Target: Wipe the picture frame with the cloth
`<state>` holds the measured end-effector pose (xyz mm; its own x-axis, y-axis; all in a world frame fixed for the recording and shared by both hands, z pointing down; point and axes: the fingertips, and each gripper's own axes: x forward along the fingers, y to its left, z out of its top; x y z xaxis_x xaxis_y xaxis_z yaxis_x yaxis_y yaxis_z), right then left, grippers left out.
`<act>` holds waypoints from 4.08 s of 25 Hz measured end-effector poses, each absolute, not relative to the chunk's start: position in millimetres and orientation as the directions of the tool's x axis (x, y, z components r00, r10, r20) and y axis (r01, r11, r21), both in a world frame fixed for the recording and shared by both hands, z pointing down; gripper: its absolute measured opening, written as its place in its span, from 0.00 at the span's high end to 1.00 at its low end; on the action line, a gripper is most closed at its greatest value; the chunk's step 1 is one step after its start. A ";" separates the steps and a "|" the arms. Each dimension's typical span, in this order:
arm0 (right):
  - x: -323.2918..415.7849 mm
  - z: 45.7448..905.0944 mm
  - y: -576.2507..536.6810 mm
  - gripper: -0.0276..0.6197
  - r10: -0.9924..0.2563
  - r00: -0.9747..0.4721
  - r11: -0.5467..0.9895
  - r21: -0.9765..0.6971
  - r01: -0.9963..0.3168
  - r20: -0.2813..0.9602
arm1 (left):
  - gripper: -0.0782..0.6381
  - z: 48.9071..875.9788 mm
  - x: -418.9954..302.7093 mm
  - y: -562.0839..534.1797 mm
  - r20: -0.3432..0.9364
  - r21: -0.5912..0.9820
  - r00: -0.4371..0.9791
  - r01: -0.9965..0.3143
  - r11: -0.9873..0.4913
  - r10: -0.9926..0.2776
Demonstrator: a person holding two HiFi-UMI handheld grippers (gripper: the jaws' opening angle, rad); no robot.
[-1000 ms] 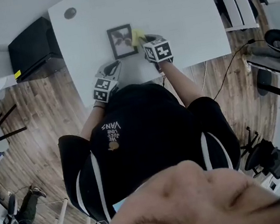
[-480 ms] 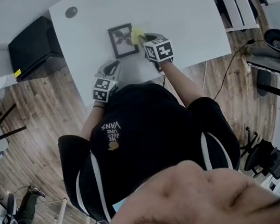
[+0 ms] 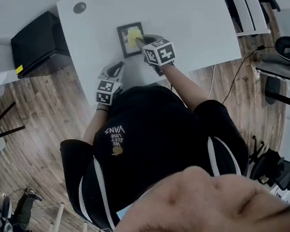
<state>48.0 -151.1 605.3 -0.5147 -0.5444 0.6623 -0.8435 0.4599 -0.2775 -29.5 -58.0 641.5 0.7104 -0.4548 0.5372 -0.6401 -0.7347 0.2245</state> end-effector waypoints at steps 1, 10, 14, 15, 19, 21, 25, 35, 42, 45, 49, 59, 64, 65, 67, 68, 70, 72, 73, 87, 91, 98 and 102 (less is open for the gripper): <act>41.8 605.7 -150.1 0.89 -0.538 -0.523 0.468 -0.281 -0.838 0.661 | 0.84 641.4 -32.1 -57.5 0.537 0.224 0.707 -0.645 -0.730 -0.460; -6.3 607.2 -139.9 0.89 -0.480 -0.585 0.535 -0.311 -0.785 0.654 | 0.84 639.0 -52.1 -50.3 0.540 0.221 0.680 -0.683 -0.696 -0.496; -19.1 611.7 -138.1 0.89 -0.459 -0.594 0.552 -0.311 -0.774 0.661 | 0.84 638.7 -59.5 -48.4 0.542 0.220 0.672 -0.693 -0.687 -0.505; -20.9 613.4 -137.5 0.89 -0.455 -0.593 0.554 -0.310 -0.773 0.664 | 0.84 638.7 -61.4 -47.6 0.543 0.219 0.670 -0.695 -0.685 -0.506; -22.3 622.7 -133.3 0.89 -0.445 -0.582 0.549 -0.306 -0.778 0.680 | 0.84 639.5 -67.9 -43.3 0.549 0.217 0.664 -0.700 -0.680 -0.508; -21.2 626.0 -133.0 0.89 -0.445 -0.575 0.546 -0.302 -0.782 0.686 | 0.84 639.4 -70.2 -42.5 0.551 0.215 0.663 -0.700 -0.681 -0.507; -12.0 631.5 -132.6 0.89 -0.446 -0.556 0.532 -0.292 -0.795 0.701 | 0.84 639.8 -70.3 -41.4 0.556 0.217 0.663 -0.697 -0.683 -0.501; 18.7 636.0 -131.3 0.89 -0.470 -0.513 0.496 -0.266 -0.827 0.718 | 0.84 639.6 -65.4 -39.1 0.557 0.216 0.671 -0.686 -0.695 -0.489; 52.4 637.9 -132.3 0.89 -0.501 -0.468 0.455 -0.239 -0.858 0.728 | 0.84 640.9 -57.7 -38.5 0.556 0.217 0.680 -0.673 -0.707 -0.477; 67.2 638.7 -131.4 0.89 -0.511 -0.447 0.435 -0.228 -0.871 0.734 | 0.84 641.1 -51.9 -38.8 0.554 0.219 0.687 -0.664 -0.715 -0.469; 85.3 638.3 -129.1 0.89 -0.523 -0.426 0.409 -0.221 -0.886 0.738 | 0.84 640.9 -43.2 -38.4 0.553 0.219 0.696 -0.651 -0.726 -0.457; 114.0 639.3 -125.9 0.89 -0.547 -0.384 0.358 -0.207 -0.910 0.744 | 0.84 642.3 -29.9 -40.8 0.551 0.219 0.713 -0.624 -0.750 -0.433; 120.9 632.6 -126.5 0.89 -0.561 -0.384 0.347 -0.213 -0.913 0.733 | 0.84 641.3 -23.5 -41.7 0.549 0.220 0.720 -0.615 -0.757 -0.425; 120.5 630.1 -126.8 0.89 -0.564 -0.389 0.349 -0.216 -0.912 0.728 | 0.84 641.1 -22.7 -41.7 0.549 0.219 0.720 -0.615 -0.757 -0.426; 117.9 625.3 -127.4 0.89 -0.568 -0.399 0.355 -0.223 -0.908 0.720 | 0.84 640.9 -21.7 -41.5 0.549 0.218 0.718 -0.617 -0.756 -0.428; 115.8 623.3 -127.9 0.89 -0.569 -0.405 0.359 -0.227 -0.905 0.716 | 0.84 640.9 -21.5 -41.5 0.549 0.218 0.717 -0.619 -0.755 -0.429; 109.3 619.1 -129.5 0.89 -0.571 -0.422 0.371 -0.236 -0.898 0.704 | 0.84 640.7 -21.9 -41.5 0.548 0.217 0.715 -0.622 -0.753 -0.433; 100.0 614.3 -131.1 0.89 -0.571 -0.444 0.389 -0.249 -0.887 0.690 | 0.84 640.6 -23.7 -41.4 0.547 0.216 0.712 -0.627 -0.748 -0.440; 94.5 611.8 -131.8 0.89 -0.570 -0.456 0.398 -0.256 -0.881 0.684 | 0.84 640.7 -25.0 -41.4 0.547 0.216 0.710 -0.631 -0.745 -0.443; -0.1 608.8 -117.5 0.89 -0.456 -0.606 0.553 -0.326 -0.766 0.652 | 0.84 638.7 -45.0 -37.3 0.548 0.213 0.677 -0.681 -0.701 -0.491; -14.8 612.2 -115.9 0.89 -0.430 -0.618 0.577 -0.327 -0.749 0.658 | 0.84 638.8 -49.9 -38.1 0.549 0.217 0.671 -0.690 -0.690 -0.498; -14.8 625.5 -111.1 0.89 -0.413 -0.598 0.573 -0.315 -0.757 0.687 | 0.84 638.6 -54.2 -36.8 0.550 0.220 0.671 -0.691 -0.688 -0.498; -6.5 633.8 -109.6 0.89 -0.416 -0.582 0.557 -0.311 -0.770 0.699 | 0.84 639.8 -52.9 -36.0 0.552 0.220 0.675 -0.684 -0.696 -0.489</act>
